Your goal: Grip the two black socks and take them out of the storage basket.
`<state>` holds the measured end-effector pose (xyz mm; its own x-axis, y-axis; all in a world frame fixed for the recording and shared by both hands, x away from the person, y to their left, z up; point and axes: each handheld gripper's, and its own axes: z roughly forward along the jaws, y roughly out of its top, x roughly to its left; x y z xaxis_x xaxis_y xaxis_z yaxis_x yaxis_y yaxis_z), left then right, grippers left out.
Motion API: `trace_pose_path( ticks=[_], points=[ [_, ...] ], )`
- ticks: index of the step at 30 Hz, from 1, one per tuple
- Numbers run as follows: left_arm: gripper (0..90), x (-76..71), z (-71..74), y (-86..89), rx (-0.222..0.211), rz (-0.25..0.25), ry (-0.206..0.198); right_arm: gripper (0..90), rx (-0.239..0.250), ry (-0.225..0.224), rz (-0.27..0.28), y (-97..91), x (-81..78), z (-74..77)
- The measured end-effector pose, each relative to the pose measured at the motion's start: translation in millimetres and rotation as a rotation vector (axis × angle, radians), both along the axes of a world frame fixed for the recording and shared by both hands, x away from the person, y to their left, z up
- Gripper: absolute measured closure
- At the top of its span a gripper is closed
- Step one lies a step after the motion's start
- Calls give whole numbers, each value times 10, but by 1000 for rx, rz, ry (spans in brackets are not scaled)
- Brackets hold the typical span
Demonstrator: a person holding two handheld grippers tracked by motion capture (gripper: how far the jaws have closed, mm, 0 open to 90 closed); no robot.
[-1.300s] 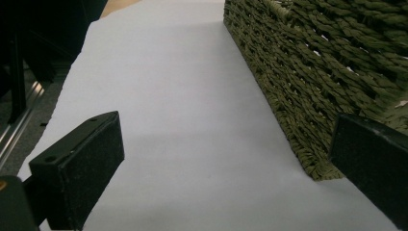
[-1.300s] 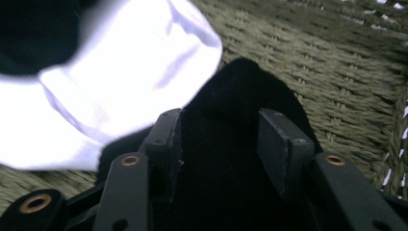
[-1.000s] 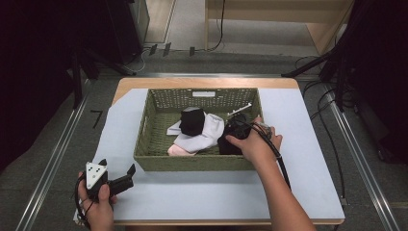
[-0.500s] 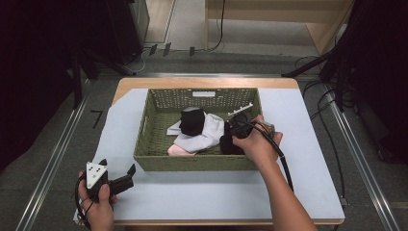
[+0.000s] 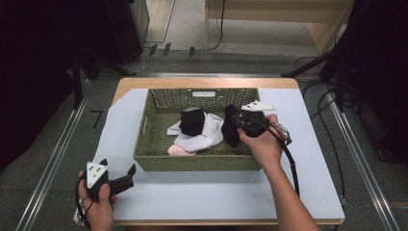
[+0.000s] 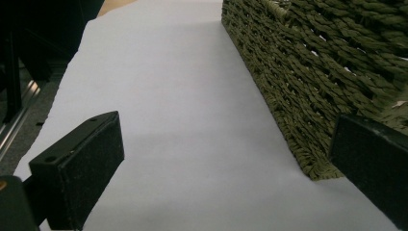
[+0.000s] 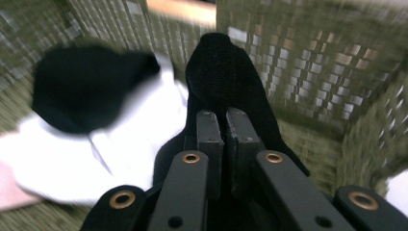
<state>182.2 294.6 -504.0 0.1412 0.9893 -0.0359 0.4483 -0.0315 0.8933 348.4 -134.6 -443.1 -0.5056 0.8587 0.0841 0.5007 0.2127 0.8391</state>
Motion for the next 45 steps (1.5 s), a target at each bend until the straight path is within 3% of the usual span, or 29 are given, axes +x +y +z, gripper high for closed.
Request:
trace_pose_path(
  ticks=[1,4,5,8,17,18,22,25,29,32,35,37,41,45],
  points=[
    [0,-1,1,1,2,-2,0,874,0,0,0,0,0,0],
    [0,-5,1,3,5,-5,-3,874,14,-99,14,8,-63,88],
    [0,-5,1,3,4,-5,-3,874,14,-99,14,8,-63,88],
    [0,-6,2,-1,4,-6,-2,875,27,-170,7,25,-114,152],
    [0,-2,1,-8,7,-12,0,874,101,-254,-24,-61,-150,280],
    [0,-2,1,-9,8,-13,0,874,108,-301,-23,-105,-150,300],
    [0,-3,0,-10,8,-11,-2,874,144,-345,-20,-150,-164,340],
    [0,-3,0,-12,10,-11,-2,874,169,-426,-33,-189,-206,427],
    [0,-3,0,-12,14,-13,-1,873,187,-452,-44,-221,-228,477],
    [8,-4,0,-14,16,-14,-2,872,162,-500,-79,-285,-242,532],
    [86,-13,1,-20,20,12,-10,871,159,-516,-105,-342,-244,555],
    [138,-17,2,-21,25,16,-12,871,163,-532,-150,-474,-247,590],
    [138,-23,2,-17,19,25,-19,871,166,-534,-187,-601,-253,613],
    [136,-52,5,-15,14,48,-41,871,149,-528,-253,-870,-275,605]
  ],
)
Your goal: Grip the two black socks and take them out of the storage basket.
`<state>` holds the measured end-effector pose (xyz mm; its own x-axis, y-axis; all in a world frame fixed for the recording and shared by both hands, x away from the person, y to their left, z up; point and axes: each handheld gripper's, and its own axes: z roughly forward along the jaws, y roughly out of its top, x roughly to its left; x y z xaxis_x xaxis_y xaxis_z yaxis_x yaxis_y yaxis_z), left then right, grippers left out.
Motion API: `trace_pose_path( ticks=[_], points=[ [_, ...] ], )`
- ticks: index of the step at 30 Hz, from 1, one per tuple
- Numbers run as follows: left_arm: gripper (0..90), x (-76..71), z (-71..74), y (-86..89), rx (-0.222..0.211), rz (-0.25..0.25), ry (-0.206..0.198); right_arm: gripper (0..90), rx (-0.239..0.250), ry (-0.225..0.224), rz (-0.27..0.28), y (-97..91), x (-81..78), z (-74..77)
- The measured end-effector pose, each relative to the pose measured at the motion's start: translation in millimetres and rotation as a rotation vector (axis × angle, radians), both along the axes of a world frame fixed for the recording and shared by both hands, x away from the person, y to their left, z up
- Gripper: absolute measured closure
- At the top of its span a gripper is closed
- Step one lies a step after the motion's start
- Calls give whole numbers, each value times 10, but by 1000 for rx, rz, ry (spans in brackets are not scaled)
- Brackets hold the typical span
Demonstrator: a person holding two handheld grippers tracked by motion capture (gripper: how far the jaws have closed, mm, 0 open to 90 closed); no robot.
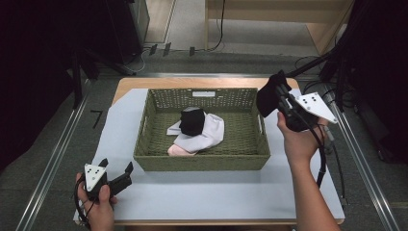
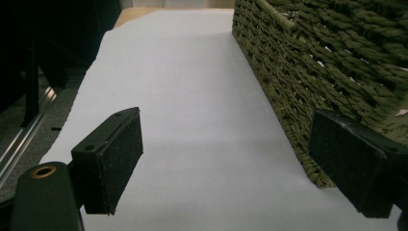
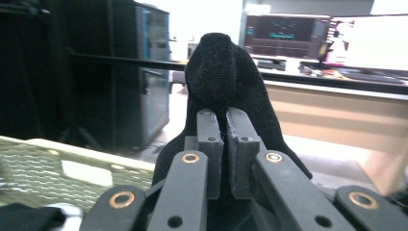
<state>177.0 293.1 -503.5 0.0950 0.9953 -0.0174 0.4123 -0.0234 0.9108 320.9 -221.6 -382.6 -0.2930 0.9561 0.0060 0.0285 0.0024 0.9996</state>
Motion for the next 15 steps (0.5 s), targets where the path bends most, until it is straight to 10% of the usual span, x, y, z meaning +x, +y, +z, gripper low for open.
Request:
trace_pose_path(
  ticks=[7,15],
  points=[
    [94,-2,0,-22,12,-3,5,871,-2,44,-67,-346,-49,-132],
    [16,-22,2,-22,12,12,-9,870,-29,166,-114,-545,-77,-620]
  ],
)
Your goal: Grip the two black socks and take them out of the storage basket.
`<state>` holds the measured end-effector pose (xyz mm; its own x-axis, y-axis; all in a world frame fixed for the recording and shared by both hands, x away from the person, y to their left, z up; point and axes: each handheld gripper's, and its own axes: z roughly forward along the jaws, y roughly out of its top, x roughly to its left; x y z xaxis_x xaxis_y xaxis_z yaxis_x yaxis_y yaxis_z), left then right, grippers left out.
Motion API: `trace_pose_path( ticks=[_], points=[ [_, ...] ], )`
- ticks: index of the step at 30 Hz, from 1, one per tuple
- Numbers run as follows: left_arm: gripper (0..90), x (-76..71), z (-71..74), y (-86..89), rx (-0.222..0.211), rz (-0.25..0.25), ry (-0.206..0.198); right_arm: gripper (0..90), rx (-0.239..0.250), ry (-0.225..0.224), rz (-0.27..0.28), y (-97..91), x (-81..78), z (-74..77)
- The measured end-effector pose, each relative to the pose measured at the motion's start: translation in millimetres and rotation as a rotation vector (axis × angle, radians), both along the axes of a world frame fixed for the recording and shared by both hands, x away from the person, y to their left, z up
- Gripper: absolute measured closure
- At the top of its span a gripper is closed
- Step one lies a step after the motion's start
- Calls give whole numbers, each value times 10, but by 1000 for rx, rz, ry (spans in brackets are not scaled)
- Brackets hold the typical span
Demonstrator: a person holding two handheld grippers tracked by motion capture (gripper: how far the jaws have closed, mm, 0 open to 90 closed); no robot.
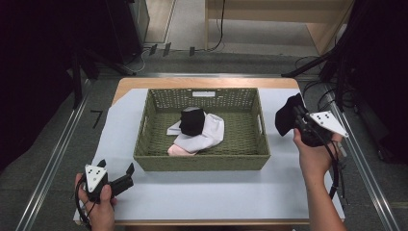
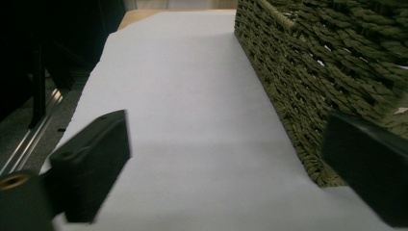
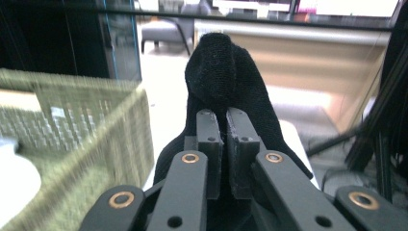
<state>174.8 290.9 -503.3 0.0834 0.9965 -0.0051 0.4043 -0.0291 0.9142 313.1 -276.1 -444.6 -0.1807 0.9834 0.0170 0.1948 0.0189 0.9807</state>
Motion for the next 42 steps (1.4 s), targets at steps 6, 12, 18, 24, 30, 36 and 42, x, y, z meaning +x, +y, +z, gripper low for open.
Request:
trace_pose_path(
  ticks=[6,12,18,24,30,36,42],
  points=[
    [0,-17,1,3,-8,-8,-10,805,46,105,10,17,-16,-332],
    [0,-9,-2,2,-10,-10,-9,666,98,61,-12,66,-38,-266],
    [0,-7,-1,0,-4,-14,-3,604,88,-7,29,341,-34,138],
    [0,-7,-2,0,-10,-13,-8,545,91,-34,75,703,7,371],
    [0,-7,0,8,-14,-17,-2,465,79,17,183,1205,165,432],
    [0,-2,0,11,-14,-21,2,401,95,108,245,1686,353,272],
    [0,3,-1,7,-13,-23,6,367,65,197,269,1938,480,191]
  ],
)
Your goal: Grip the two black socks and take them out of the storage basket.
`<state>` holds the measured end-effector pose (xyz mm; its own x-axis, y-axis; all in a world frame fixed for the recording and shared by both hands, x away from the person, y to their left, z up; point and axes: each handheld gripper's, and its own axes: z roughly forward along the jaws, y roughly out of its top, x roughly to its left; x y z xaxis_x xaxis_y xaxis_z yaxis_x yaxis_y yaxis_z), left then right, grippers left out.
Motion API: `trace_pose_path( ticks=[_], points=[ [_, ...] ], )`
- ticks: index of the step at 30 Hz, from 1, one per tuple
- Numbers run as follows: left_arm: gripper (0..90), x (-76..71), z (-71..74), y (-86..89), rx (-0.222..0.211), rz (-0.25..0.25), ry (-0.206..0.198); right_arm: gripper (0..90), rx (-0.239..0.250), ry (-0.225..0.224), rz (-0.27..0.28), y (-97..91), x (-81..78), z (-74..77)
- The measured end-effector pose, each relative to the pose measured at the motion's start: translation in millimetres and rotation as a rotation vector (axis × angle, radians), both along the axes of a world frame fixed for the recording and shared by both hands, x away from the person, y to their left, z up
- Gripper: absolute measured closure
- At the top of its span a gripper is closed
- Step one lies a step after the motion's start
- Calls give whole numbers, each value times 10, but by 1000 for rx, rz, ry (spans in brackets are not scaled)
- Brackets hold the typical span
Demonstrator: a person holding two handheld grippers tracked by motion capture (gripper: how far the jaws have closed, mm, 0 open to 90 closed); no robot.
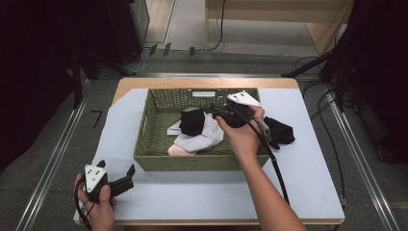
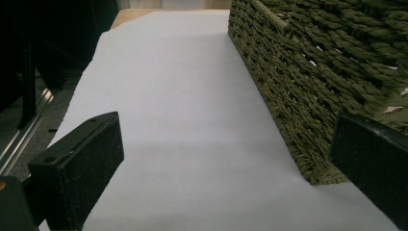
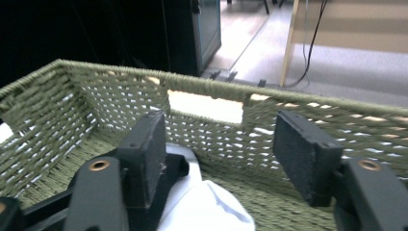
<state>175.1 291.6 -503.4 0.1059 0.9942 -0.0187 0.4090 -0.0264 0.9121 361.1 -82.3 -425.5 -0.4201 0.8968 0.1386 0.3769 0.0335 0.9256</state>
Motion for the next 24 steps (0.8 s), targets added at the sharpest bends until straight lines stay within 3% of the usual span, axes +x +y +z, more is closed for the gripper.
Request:
trace_pose_path(
  ticks=[5,9,13,15,16,21,24],
  points=[
    [0,-1,0,3,-2,-2,0,349,-6,43,10,224,89,-47],
    [0,0,-1,-1,0,-1,0,346,-32,110,88,448,147,-134],
    [0,3,-2,-5,0,-2,-2,307,-38,132,114,570,201,-188],
    [0,2,-1,-5,2,0,-1,295,-36,147,116,603,211,-200],
    [0,2,-1,-4,1,3,1,259,-20,193,124,682,232,-227],
    [0,5,-2,-6,0,2,0,261,-32,211,124,789,257,-273],
    [0,5,-1,-9,6,0,2,261,-34,245,111,840,315,-325]
  ],
)
